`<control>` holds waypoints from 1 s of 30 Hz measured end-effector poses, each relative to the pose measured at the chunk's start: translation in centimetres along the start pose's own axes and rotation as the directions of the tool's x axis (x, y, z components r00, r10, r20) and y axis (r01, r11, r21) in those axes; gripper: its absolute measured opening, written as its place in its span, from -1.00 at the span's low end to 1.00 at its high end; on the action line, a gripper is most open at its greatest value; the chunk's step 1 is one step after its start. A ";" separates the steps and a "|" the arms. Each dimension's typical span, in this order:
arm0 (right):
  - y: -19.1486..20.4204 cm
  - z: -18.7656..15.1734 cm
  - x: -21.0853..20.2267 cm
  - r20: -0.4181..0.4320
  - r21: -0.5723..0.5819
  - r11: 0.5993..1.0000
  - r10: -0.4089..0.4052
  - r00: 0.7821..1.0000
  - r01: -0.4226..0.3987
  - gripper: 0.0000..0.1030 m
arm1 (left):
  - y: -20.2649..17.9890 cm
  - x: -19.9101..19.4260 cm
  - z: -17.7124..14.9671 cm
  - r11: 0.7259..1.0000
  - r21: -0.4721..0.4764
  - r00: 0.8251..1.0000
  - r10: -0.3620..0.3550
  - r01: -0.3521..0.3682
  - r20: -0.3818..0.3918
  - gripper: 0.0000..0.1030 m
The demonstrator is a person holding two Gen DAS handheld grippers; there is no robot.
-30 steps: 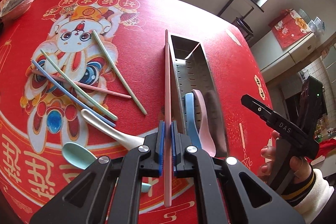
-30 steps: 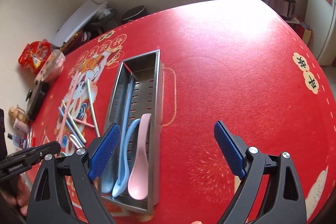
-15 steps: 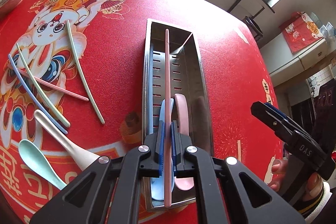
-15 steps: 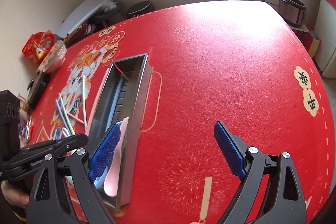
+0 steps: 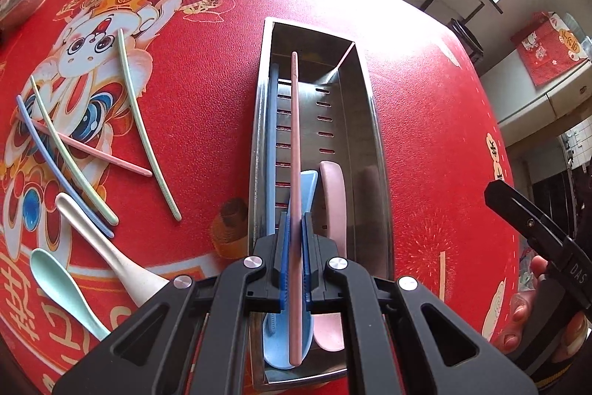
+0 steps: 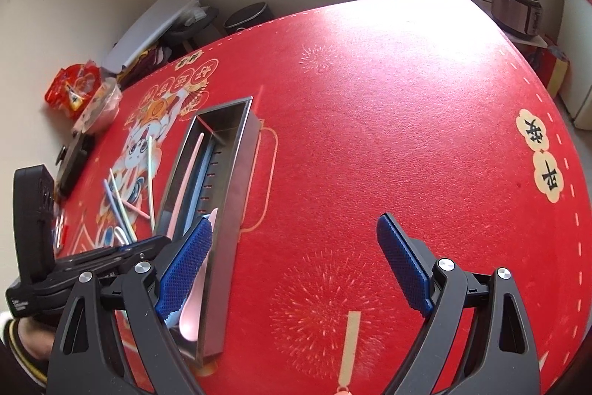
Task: Organize utensils
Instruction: 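Lower the pink chopstick into the tray and open the left tool, then withdraw both open tools from the tray back over the utensil pile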
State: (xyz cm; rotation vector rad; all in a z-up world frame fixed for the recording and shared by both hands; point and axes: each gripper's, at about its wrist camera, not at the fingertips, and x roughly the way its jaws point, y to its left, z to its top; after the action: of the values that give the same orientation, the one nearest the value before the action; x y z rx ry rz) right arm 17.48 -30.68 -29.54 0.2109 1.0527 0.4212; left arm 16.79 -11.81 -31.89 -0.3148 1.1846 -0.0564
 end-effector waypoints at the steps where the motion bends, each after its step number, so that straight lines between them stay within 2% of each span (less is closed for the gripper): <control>1: -0.2 0.0 0.0 -0.001 0.003 1.000 0.000 1.000 0.000 0.70 | 0.0 0.1 0.0 1.000 0.001 1.000 0.004 -0.004 -0.001 -0.89; 10: -0.5 -0.5 -1.1 0.009 0.017 1.000 0.001 1.000 -0.002 0.70 | -0.6 -0.6 -0.2 1.000 0.031 1.000 0.005 -0.006 0.017 -0.85; 13: -0.6 -0.6 -1.6 0.020 0.029 0.999 0.013 1.000 -0.013 0.70 | -0.4 -1.7 -0.3 0.999 0.041 0.999 -0.003 0.002 0.036 -0.72; 18: 0.1 -0.8 -2.3 0.051 0.053 0.997 0.051 0.997 -0.054 0.70 | 1.3 -4.4 -0.7 0.999 0.033 0.997 -0.002 0.000 0.084 -0.32; 19: 0.2 -0.9 -2.5 0.060 0.055 0.997 0.058 0.997 -0.062 0.70 | 2.0 -4.9 -0.9 1.000 0.023 0.996 0.000 -0.002 0.088 -0.29; 21: 1.1 -1.0 -2.5 0.073 0.042 0.995 0.082 0.994 -0.085 0.70 | 3.6 -6.0 -1.3 1.000 -0.008 0.995 0.015 -0.015 0.096 -0.09; 25: 3.7 -1.7 -2.1 0.064 -0.034 0.992 0.124 0.990 -0.122 0.71 | 7.2 -8.0 -2.3 0.995 -0.066 0.990 0.087 -0.079 0.115 0.18; 27: 5.3 -2.1 -1.6 0.043 -0.073 0.987 0.144 0.989 -0.140 0.71 | 8.9 -9.0 -2.8 0.989 -0.089 0.985 0.126 -0.116 0.117 0.55; 30: 7.9 -2.6 -0.6 0.000 -0.127 0.974 0.187 0.982 -0.186 0.71 | 11.4 -10.6 -3.6 0.977 -0.128 0.974 0.188 -0.172 0.125 0.78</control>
State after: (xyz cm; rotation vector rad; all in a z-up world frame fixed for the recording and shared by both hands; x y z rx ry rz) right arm 13.14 -23.91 -27.45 0.1999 0.9942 0.6539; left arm 8.06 0.47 -26.70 -0.3071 1.0774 0.1914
